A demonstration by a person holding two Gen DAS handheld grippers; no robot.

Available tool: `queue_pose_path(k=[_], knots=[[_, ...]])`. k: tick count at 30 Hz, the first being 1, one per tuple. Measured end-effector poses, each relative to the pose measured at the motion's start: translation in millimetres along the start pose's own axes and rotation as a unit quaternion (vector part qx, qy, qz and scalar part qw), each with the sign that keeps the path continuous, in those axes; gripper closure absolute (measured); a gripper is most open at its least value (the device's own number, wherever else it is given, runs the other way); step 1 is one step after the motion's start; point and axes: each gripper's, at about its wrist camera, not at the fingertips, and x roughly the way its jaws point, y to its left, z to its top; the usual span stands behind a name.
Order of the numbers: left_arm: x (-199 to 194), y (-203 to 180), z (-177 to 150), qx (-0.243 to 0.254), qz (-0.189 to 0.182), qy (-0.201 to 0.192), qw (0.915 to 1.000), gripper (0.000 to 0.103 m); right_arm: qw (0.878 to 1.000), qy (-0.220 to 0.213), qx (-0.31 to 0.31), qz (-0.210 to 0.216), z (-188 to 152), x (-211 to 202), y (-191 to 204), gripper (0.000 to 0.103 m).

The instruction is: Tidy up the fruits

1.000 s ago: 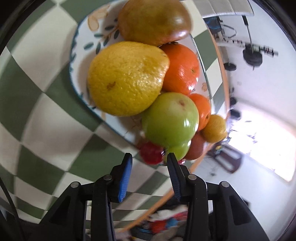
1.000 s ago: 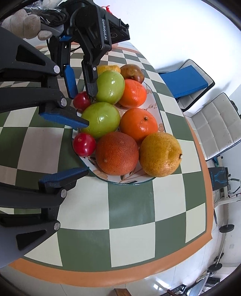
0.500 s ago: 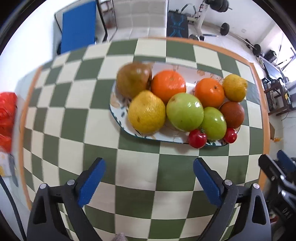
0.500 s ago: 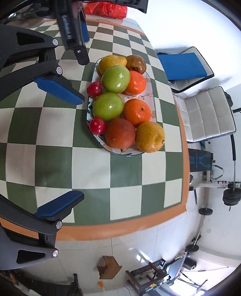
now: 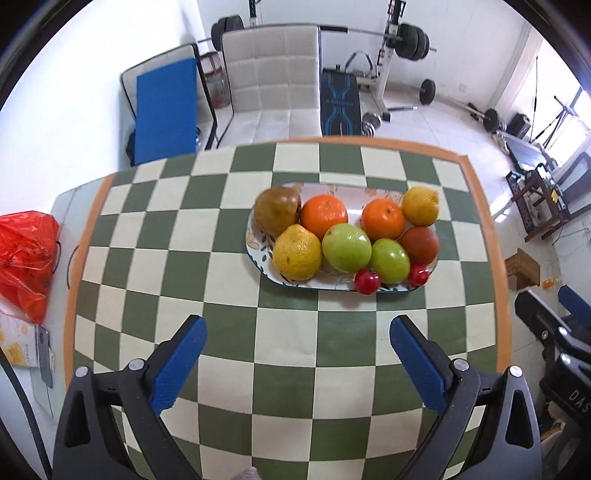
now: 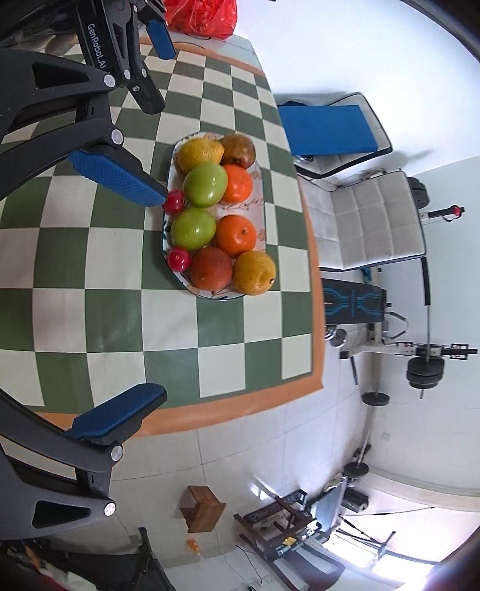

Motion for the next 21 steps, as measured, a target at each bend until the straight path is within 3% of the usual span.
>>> queue_pose_path(k=[21], knots=[[-182.0,5.8,-73.5,0.018,-0.018,-0.124,0.9919,0.002,0.993,-0.115,-0.006,0.006,-67.3,-232.8,13.9,0.004]])
